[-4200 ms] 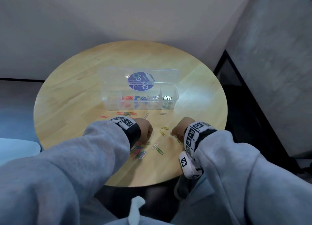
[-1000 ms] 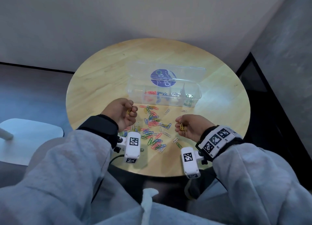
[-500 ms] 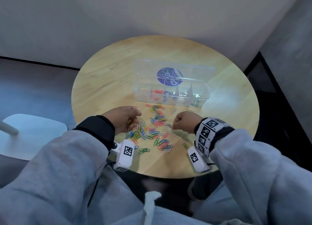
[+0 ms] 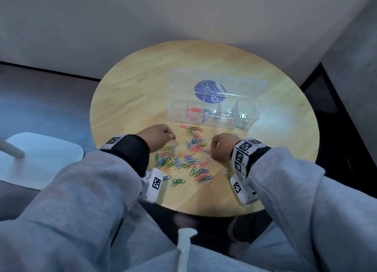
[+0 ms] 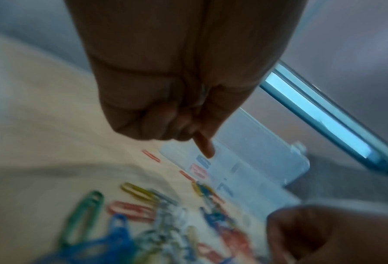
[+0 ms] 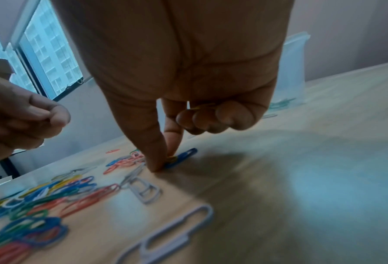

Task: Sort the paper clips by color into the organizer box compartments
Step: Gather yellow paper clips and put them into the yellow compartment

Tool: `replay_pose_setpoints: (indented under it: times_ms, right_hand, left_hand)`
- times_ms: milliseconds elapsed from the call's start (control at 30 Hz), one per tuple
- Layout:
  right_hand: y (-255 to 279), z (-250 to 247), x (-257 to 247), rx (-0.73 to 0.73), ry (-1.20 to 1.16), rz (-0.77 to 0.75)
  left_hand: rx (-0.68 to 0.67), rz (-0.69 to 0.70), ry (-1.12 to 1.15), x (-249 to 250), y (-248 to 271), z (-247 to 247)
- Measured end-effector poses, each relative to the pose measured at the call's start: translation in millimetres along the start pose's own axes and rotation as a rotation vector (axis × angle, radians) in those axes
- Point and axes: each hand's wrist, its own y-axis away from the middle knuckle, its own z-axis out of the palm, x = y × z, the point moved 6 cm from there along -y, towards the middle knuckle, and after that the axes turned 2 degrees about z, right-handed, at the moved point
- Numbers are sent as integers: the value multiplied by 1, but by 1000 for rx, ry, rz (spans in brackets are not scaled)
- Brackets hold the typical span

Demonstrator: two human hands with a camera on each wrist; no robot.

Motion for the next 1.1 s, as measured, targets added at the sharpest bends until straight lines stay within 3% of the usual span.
replay_pose_setpoints:
  times_ms: [67,167,400,900,1100]
  right_hand:
    - [-1,4,2,-30,48,27]
    - [-3,9,8,-75,4,66]
    - [4,1,16,-59,-279,50]
    - [6,-3,19,-90,-367,36]
    - [6,-2,25,-133,-490,45]
  left_hand:
    - [52,61,-195,0,0,-1]
    - [57,113,-271,-5,1,8]
    - [10,41,-246,-18,-3,21]
    - [-55,-60,-440,-15,-12,29]
    - [-88,-40,-372,-8,-15,31]
